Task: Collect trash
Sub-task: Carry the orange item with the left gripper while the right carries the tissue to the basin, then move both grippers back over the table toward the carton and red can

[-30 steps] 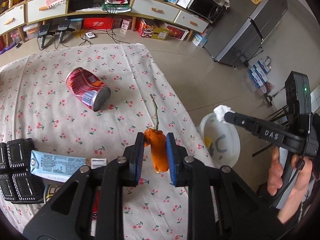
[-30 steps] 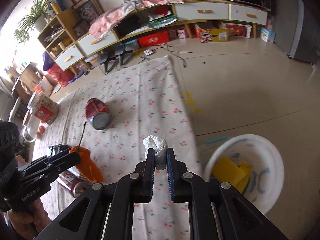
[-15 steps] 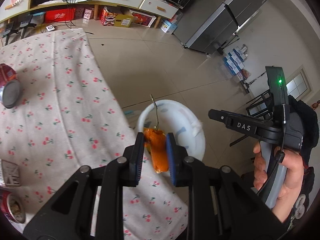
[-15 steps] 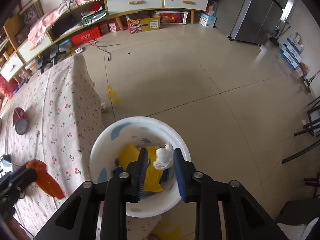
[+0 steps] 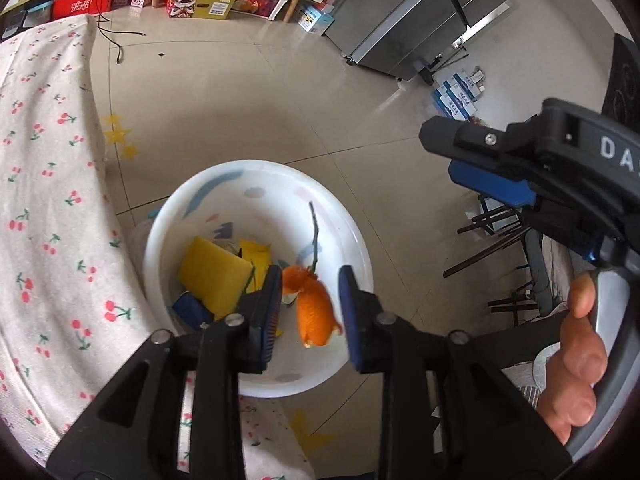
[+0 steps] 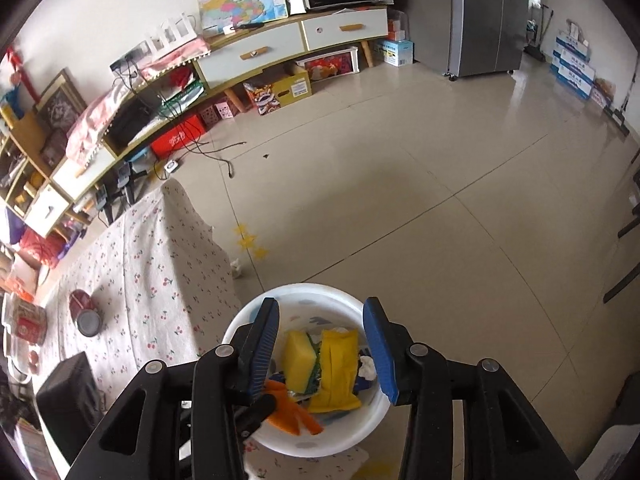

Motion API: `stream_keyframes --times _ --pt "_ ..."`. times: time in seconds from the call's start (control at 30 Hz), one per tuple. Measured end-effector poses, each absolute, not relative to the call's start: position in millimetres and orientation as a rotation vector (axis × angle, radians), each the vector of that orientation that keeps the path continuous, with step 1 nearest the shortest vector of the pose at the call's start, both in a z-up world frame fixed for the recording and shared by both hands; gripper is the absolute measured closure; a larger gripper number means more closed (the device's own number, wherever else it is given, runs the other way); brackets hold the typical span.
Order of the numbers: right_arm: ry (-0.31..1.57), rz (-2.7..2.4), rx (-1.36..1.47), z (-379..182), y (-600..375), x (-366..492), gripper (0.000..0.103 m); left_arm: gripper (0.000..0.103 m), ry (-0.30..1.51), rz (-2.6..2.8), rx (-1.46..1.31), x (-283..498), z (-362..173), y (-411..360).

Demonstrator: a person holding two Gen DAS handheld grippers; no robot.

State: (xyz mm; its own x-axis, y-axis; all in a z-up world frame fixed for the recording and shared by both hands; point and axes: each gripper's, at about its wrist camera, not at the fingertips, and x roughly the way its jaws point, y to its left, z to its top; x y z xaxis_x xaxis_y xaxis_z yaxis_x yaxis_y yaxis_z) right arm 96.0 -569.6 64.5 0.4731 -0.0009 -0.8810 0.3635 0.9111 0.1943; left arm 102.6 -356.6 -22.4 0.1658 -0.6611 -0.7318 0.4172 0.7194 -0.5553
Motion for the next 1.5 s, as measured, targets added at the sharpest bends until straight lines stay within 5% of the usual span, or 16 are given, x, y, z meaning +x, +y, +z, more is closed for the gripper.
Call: stream_keyframes --times 0.1,1.0,1.5 --pt "1.041 -0.251 0.417 67 -576 94 0.058 0.043 1.164 -0.739 -0.269 105 -20 -357" --pt "1.044 -0.167 0.391 71 -534 115 0.057 0.043 1.151 -0.458 -0.168 100 18 -205" --pt "1.094 -0.084 0.247 63 -475 134 0.052 0.042 1.105 -0.065 -0.148 119 55 -7"
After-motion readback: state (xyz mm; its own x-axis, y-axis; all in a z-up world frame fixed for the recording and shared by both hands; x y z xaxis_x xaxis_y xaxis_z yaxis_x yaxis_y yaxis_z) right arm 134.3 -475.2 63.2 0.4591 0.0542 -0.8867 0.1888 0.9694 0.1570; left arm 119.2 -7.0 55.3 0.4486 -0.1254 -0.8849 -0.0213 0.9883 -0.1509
